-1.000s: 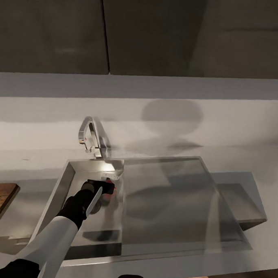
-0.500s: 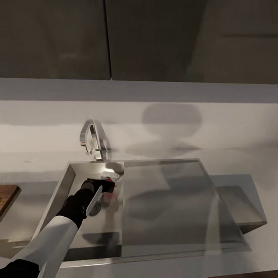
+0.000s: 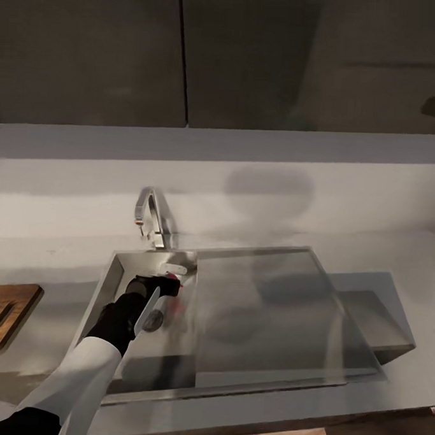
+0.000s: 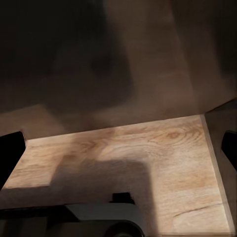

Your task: In the kitchen, take the Vidalia onion out of the sink, dice it on the chopping board with the paring knife, put the diced onion into the bowl on the countertop, then place both the paring knife and the chopping board into the sink.

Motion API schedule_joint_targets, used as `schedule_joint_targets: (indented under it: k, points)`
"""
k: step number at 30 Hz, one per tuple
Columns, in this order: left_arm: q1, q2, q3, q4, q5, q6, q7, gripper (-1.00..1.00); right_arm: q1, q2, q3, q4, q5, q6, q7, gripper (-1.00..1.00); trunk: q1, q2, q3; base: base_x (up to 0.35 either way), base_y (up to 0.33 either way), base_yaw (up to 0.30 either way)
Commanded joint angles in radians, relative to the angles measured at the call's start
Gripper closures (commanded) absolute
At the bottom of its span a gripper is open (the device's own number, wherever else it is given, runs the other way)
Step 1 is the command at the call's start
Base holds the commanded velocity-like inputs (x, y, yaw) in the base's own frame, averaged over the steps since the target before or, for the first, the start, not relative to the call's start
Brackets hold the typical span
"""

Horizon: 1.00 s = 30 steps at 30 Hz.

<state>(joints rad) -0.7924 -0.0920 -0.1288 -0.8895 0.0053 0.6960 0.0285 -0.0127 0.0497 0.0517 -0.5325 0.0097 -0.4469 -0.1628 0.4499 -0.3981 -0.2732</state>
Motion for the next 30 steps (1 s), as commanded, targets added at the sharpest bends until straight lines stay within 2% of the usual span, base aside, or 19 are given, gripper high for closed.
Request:
schedule_joint_targets:
  k: [1,11,18,19,24,30]
  points:
    - [-0.001,0.0,-0.002,-0.003,0.001,0.005,0.003,1.0,-0.001,-0.001,0.005,0.0,0.001,-0.001,-0.009,-1.0,0.0,-0.002,0.0,-0.28,0.096,0.0]
    - [-0.001,0.0,-0.002,-0.066,0.002,0.012,0.004,1.0,-0.001,-0.001,0.005,0.0,0.001,-0.001,-0.009,-1.0,0.0,-0.002,0.016,-0.299,0.104,0.0]
    - [-0.001,0.001,-0.002,-0.195,0.002,0.104,0.002,1.0,0.0,-0.001,0.005,0.001,0.001,-0.002,-0.009,-1.0,0.0,-0.002,0.027,-0.301,0.138,0.0]
    - [-0.001,0.001,-0.002,-0.244,0.002,0.134,0.002,1.0,0.0,-0.001,0.005,0.001,0.001,-0.001,-0.009,-1.0,0.0,-0.002,0.028,-0.285,0.179,0.0]
    - [0.001,0.002,-0.002,-0.344,0.002,0.213,0.002,1.0,0.0,-0.001,0.005,0.001,0.001,-0.001,-0.009,-1.0,0.0,-0.002,0.036,-0.261,0.17,0.0]
    - [0.001,0.002,-0.002,-0.387,0.002,0.238,0.002,1.0,0.0,-0.001,0.005,0.002,0.001,-0.001,-0.009,-1.0,0.0,-0.002,0.045,-0.059,0.043,0.0]
